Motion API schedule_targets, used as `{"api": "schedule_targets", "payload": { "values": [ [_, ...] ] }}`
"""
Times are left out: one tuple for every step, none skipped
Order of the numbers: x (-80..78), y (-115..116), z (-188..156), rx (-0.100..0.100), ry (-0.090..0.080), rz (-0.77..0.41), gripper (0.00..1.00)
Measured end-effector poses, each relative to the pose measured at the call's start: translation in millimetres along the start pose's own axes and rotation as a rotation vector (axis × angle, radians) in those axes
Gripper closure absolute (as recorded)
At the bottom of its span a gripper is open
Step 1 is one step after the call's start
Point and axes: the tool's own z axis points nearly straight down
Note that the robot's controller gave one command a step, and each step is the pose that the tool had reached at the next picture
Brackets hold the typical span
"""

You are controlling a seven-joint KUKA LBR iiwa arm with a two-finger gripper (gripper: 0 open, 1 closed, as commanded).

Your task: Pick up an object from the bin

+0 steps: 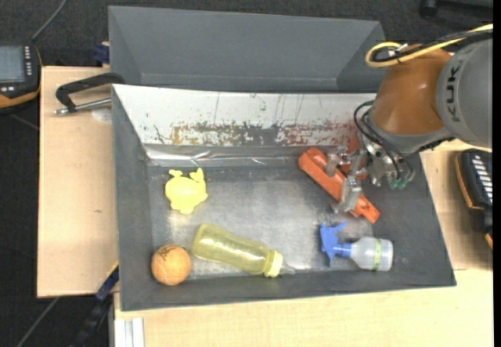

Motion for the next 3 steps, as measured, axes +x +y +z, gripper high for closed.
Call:
{"api": "schedule_targets", "payload": {
  "values": [
    [-0.5, 0.4, 0.0, 0.000, -0.002, -0.001, 1.00],
    [-1.1, 0.5, -0.3, 0.001, -0.005, -0.001, 1.00],
    [-1.6, 0.5, -0.7, 0.001, -0.007, 0.000, 1.00]
  ]
}}
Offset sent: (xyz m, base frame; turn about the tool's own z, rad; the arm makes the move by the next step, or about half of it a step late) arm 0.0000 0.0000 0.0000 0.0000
